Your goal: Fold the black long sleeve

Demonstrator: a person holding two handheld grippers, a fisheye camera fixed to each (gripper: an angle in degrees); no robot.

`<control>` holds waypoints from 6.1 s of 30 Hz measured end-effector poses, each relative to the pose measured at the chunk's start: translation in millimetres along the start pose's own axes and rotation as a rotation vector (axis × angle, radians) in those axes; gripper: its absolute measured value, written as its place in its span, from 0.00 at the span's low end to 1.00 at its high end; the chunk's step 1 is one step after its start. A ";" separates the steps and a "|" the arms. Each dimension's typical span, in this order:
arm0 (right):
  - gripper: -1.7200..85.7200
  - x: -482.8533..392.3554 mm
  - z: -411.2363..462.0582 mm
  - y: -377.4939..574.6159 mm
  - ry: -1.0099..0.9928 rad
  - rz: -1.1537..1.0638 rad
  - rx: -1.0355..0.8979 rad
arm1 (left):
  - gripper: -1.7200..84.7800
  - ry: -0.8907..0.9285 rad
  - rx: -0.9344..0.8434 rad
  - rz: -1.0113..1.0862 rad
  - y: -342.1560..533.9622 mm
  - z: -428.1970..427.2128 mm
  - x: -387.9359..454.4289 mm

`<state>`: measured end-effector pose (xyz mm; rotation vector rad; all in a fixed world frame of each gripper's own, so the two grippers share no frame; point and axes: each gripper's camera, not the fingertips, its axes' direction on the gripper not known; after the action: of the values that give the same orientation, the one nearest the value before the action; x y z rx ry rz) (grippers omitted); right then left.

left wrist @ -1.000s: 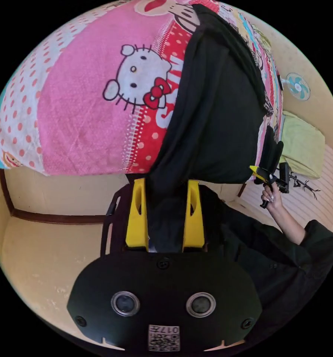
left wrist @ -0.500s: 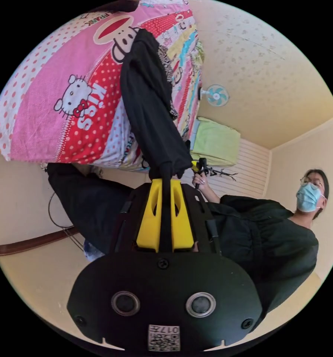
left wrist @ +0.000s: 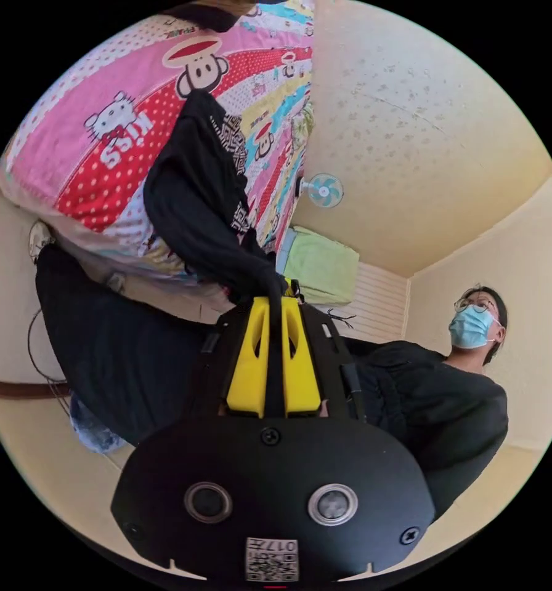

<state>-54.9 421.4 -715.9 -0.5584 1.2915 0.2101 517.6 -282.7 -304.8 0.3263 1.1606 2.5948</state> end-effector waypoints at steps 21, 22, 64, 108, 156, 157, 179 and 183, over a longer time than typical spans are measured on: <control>0.08 -12.3 144.7 -127.6 0.832 -0.079 -0.018 | 0.19 -0.530 0.068 -0.142 -186.2 51.3 -79.9; 0.07 -10.4 151.1 -121.6 0.864 -0.080 -0.030 | 0.19 -0.538 0.047 -0.151 -185.5 55.9 -84.0; 0.16 -99.1 204.1 -90.0 0.876 -0.078 0.152 | 0.16 -0.625 0.095 0.005 -227.2 26.7 -37.8; 0.13 -17.4 122.0 -57.2 0.775 0.135 0.206 | 0.20 -0.671 -0.075 -0.104 -275.9 41.8 -140.3; 0.03 73.3 55.4 0.8 0.647 -0.006 0.072 | 0.16 -0.597 -0.176 0.196 -207.2 423.6 -184.0; 0.03 76.4 49.1 2.8 0.619 -0.003 0.077 | 0.16 -0.612 -0.128 0.177 -205.1 411.5 -185.7; 0.22 162.6 64.2 -39.4 -0.290 0.364 0.392 | 0.07 -0.283 0.137 -0.176 -127.9 366.6 -191.2; 0.09 149.5 53.7 -40.0 -0.405 0.353 0.506 | 0.02 -0.243 0.094 -0.069 -114.6 354.5 -129.4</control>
<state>50.4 390.8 -837.7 0.1458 0.9844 0.2611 768.7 -9.3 -171.7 0.5931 1.1850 2.3671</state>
